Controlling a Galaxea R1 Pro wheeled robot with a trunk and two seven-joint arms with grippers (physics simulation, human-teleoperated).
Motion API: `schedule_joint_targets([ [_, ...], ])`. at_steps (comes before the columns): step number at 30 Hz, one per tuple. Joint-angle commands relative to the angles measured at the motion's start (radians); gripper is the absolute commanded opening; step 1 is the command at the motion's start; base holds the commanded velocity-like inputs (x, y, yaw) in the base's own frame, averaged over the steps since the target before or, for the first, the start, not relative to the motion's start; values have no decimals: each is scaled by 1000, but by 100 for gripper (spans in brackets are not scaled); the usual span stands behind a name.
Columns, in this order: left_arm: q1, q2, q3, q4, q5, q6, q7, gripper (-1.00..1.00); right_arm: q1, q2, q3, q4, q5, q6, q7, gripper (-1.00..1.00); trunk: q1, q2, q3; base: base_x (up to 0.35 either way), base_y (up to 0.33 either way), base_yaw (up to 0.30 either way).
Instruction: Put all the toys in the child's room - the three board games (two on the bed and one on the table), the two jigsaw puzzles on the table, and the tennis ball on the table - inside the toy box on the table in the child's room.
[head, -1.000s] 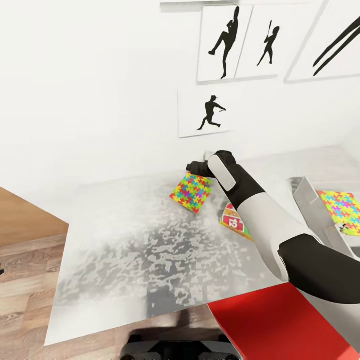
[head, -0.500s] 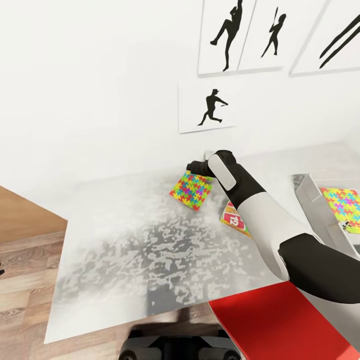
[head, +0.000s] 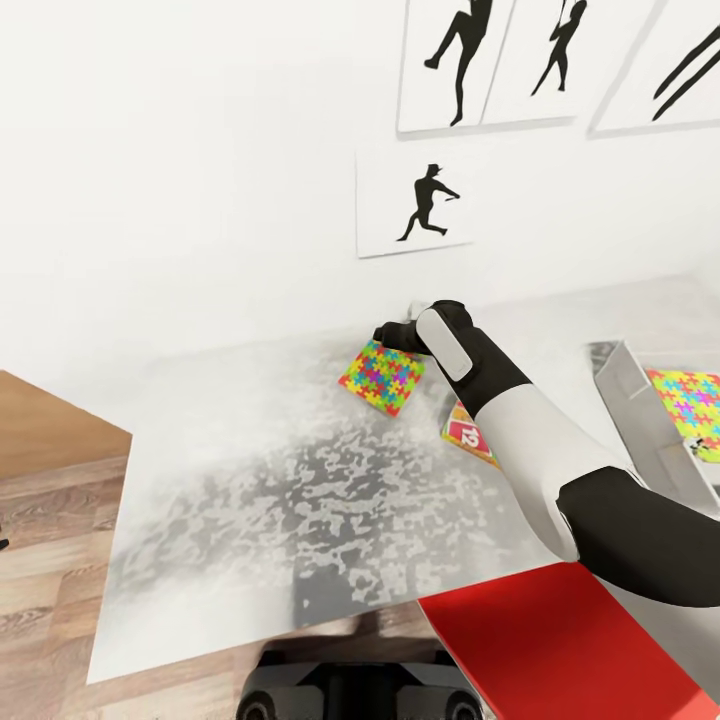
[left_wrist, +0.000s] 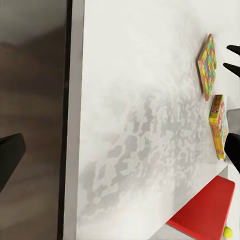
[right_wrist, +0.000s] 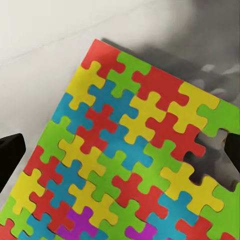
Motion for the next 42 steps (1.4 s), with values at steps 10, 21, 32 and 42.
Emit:
schedule_joint_targets([
  [10,0,0,0,0,-1,11,-5,100,-1,-1,4,-1,-10,1,-10,100,0,-2,-18,0,0,0],
  [21,0,1,0,0,-1,11,-5,100,-1,-1,4,-1,-10,2,-9,100,0,-2,-30,0,0,0],
  [32,0,1,0,0,-1,11,-5,100,0,-4,5,1,-10,1,-9,100,0,-2,-30,0,0,0],
  [42,0,0,0,0,-1,11,-5,100,0,-3,5,1,-10,1,-8,100,0,-2,-30,0,0,0],
])
